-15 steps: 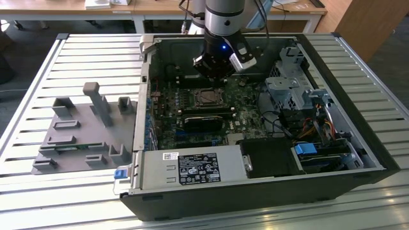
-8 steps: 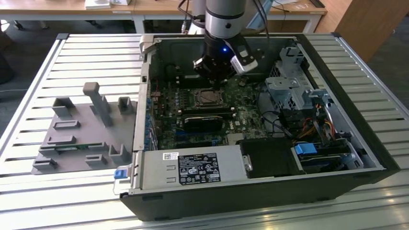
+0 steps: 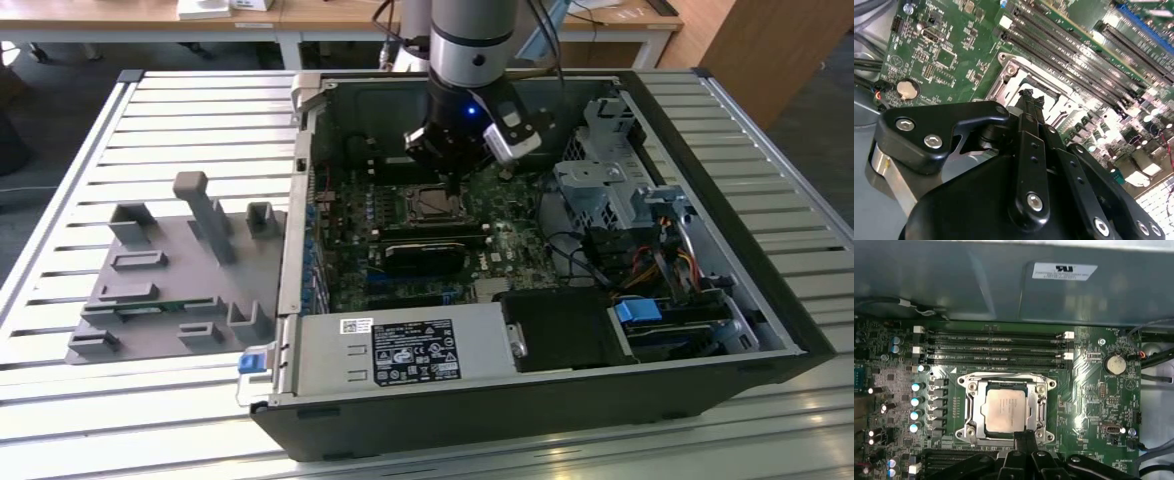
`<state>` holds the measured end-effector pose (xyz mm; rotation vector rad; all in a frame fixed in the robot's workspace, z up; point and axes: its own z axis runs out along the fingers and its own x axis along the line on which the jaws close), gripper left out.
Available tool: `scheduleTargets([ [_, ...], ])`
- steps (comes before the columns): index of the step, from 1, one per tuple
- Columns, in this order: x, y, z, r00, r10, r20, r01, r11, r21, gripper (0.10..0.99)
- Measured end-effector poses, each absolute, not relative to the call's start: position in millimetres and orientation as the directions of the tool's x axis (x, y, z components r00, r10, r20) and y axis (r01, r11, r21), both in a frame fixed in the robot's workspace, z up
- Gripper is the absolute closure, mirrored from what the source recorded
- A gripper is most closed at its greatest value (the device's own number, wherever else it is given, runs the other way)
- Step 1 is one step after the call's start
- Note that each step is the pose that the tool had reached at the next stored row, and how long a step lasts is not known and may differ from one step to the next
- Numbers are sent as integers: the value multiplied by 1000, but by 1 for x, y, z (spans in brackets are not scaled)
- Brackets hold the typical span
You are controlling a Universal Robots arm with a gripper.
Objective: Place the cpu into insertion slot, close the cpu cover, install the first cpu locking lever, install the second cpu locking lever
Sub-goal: 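Install the second cpu locking lever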
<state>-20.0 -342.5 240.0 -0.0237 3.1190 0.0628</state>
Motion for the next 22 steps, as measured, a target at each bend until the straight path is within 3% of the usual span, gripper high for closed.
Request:
scheduleTargets([
  [22,-21,-367,239,-1000,-15,-8,-15,999,41,980],
])
